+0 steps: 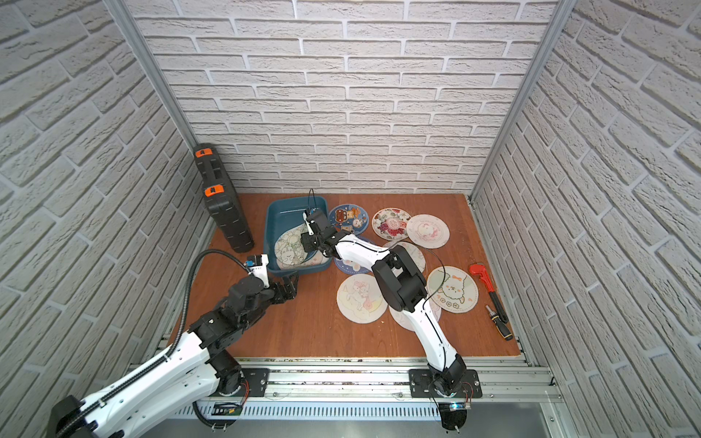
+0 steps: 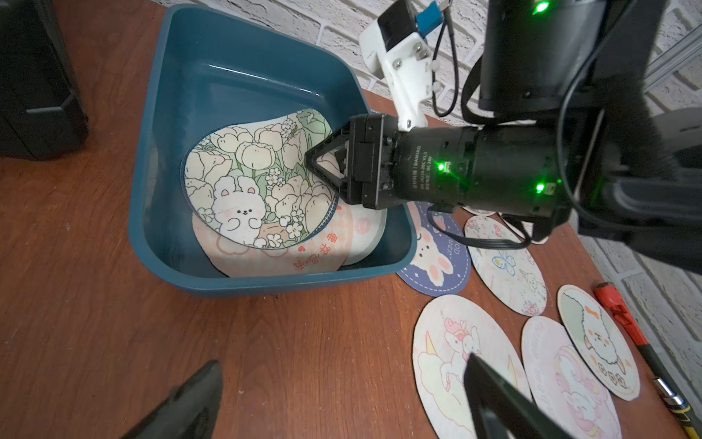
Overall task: Put the coasters into the storage box
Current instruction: Place the coaster in the storage box, then pick up the coaster from the center of the board.
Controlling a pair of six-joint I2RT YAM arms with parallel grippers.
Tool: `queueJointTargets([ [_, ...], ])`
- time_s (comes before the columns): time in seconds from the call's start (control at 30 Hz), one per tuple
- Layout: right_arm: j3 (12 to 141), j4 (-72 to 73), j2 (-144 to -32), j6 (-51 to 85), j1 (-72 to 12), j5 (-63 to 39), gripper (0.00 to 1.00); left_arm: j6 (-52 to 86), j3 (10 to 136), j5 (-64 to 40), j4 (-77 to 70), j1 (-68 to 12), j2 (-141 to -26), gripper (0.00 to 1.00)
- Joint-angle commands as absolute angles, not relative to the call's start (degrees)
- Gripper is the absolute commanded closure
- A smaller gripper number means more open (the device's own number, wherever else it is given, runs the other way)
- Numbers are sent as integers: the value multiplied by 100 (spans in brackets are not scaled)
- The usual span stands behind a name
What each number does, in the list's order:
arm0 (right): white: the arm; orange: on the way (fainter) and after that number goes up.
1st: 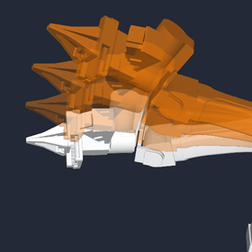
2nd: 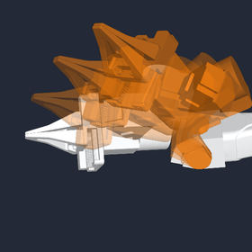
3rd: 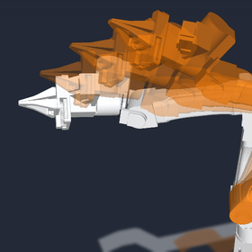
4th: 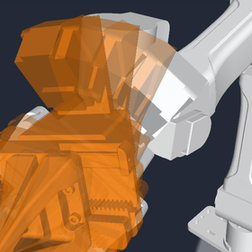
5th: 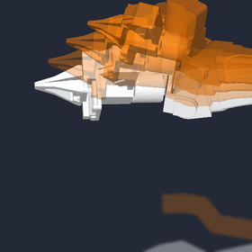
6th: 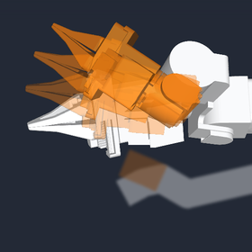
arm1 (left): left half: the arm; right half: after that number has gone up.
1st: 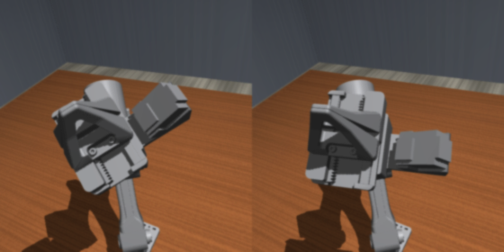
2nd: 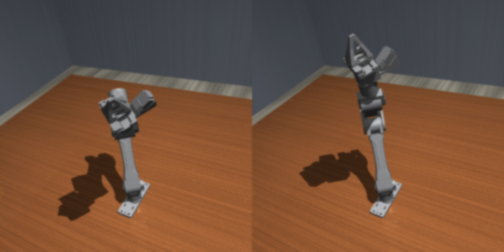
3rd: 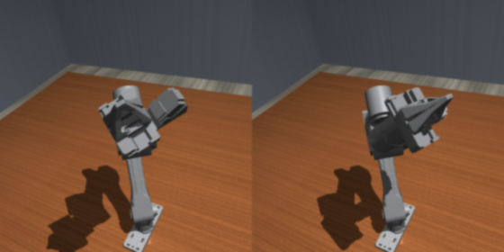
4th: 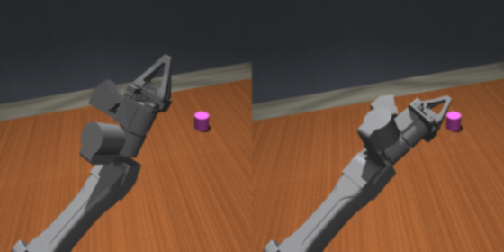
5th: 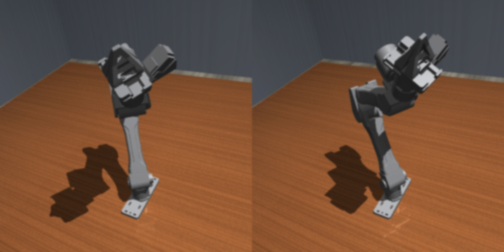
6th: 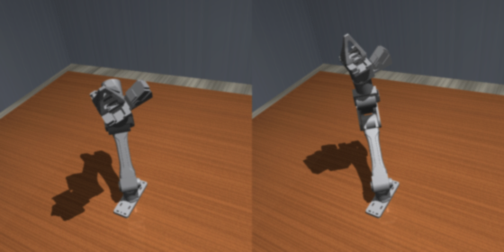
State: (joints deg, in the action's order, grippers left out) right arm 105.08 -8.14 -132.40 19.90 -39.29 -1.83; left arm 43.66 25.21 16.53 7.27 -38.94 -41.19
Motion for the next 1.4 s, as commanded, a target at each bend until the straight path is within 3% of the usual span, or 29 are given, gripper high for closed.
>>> queueJointTargets([
  [0.0,10288,-751,-12507,1778,-3929,-14,53,4377,2461,1590,430,-3854,-4113,2],
  [0.6,7820,-2249,-9930,2030,-3821,755,52,4281,2680,1337,461,-4002,-4833,2],
  [0.97,5961,-2645,-8721,2549,-3443,381,53,4098,3320,888,111,-4811,-6533,2],
  [1.37,4961,-2734,-8246,2545,-2531,-382,53,3887,4033,627,-46,-5159,-8155,2],
])
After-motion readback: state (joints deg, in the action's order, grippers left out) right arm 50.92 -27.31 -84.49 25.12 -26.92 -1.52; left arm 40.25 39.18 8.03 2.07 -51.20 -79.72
